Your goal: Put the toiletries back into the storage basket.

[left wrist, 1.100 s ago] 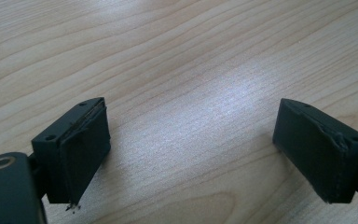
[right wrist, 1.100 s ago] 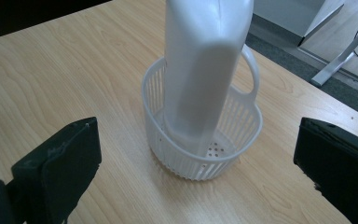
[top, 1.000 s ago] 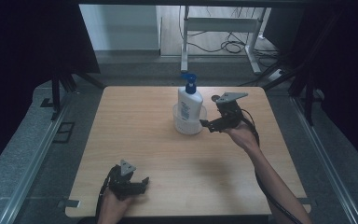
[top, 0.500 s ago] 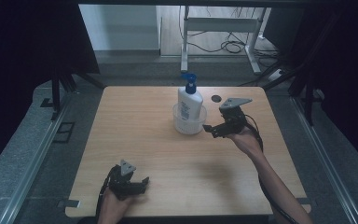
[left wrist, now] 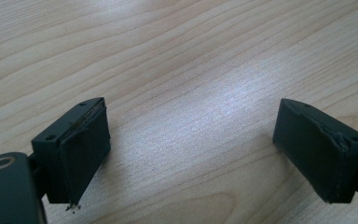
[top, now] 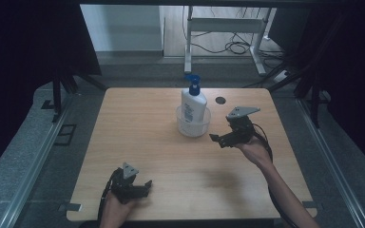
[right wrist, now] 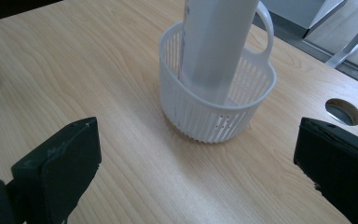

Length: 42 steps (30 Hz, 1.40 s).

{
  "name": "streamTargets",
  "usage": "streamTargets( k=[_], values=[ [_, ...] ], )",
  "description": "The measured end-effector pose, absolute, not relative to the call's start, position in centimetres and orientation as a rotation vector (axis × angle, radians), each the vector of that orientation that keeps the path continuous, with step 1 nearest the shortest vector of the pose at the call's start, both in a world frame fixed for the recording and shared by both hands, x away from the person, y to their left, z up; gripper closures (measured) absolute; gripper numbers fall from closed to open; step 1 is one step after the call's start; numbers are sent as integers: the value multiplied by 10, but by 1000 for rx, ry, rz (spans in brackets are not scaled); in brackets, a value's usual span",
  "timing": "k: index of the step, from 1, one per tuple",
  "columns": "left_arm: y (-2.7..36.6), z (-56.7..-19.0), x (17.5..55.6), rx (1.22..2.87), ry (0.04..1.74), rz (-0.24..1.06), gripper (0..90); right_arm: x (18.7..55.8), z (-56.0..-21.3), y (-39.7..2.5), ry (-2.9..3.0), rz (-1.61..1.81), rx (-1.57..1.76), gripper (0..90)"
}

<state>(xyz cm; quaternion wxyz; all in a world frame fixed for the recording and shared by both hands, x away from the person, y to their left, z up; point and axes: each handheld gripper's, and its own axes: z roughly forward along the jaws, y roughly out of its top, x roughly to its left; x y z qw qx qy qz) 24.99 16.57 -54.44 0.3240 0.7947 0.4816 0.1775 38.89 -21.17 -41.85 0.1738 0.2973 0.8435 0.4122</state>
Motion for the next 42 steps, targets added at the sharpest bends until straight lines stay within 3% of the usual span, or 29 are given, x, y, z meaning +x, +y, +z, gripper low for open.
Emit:
streamTargets(
  k=[23, 42],
  values=[
    [166, -544, 250, 2086, 1261, 466, 105, 355, -426, -225, 2422, 1113, 777, 25],
    [166, -544, 250, 2083, 1266, 464, 106, 329, -465, -251, 2431, 1071, 828, 16]
  ],
)
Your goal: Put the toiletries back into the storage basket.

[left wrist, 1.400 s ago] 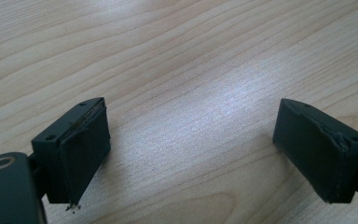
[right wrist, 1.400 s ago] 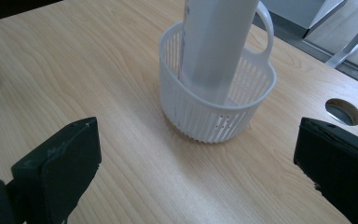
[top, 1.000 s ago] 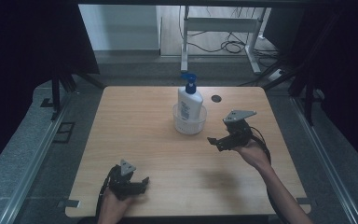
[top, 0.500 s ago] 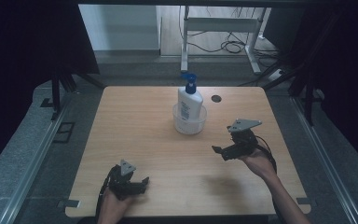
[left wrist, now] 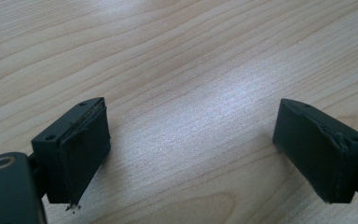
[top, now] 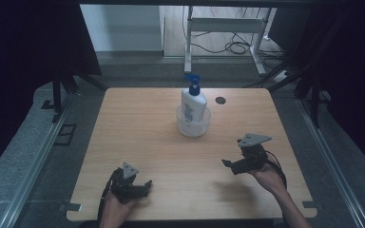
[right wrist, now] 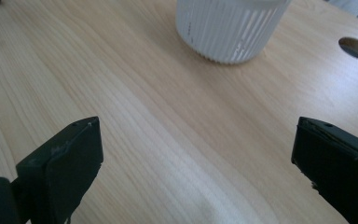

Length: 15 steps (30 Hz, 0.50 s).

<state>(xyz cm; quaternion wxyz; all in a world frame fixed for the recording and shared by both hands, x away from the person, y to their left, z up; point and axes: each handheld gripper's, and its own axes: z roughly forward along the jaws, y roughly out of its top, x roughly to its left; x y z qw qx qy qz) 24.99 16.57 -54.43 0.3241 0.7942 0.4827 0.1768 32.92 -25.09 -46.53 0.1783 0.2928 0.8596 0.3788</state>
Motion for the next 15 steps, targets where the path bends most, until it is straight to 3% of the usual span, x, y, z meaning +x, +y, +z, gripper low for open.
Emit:
streamTargets(
  k=[15],
  values=[
    [166, -544, 250, 2082, 1267, 464, 106, 311, -502, -268, 2439, 1079, 915, 0]
  ],
)
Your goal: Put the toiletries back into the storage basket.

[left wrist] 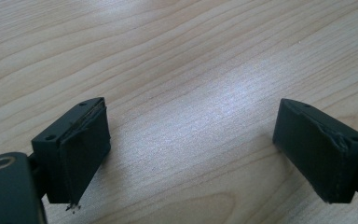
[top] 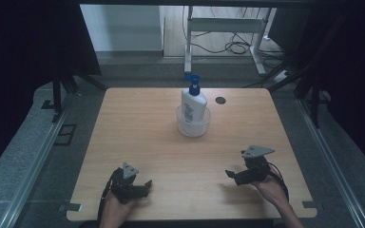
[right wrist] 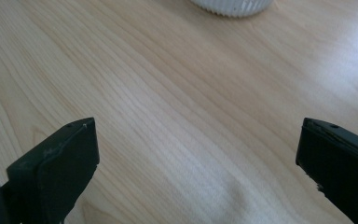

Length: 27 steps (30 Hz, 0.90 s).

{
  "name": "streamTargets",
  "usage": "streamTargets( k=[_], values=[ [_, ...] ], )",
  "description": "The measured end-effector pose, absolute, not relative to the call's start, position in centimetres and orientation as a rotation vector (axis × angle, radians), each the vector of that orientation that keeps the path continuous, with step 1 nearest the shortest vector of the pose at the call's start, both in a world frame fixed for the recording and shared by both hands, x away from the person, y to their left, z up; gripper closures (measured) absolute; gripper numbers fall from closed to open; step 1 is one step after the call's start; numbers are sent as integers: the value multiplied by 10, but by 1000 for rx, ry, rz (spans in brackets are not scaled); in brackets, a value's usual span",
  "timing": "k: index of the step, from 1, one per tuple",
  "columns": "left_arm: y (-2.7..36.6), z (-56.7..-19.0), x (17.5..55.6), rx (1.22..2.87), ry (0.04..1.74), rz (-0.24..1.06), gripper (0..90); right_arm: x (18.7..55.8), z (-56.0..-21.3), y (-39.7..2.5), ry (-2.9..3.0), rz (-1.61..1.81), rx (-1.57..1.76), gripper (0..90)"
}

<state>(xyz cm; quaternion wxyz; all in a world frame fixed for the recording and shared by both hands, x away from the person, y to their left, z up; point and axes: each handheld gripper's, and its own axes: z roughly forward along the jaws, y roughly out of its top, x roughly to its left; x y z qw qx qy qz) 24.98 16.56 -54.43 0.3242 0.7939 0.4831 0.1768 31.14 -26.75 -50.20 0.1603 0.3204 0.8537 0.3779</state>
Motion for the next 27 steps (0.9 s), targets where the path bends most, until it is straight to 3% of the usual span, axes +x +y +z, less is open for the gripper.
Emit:
streamTargets(
  k=[18, 27],
  values=[
    [165, -544, 249, 2081, 1270, 466, 106, 305, -543, -277, 2496, 1036, 986, 0],
    [165, -544, 249, 2079, 1273, 468, 106, 305, -543, -277, 2489, 1014, 981, 0]
  ],
)
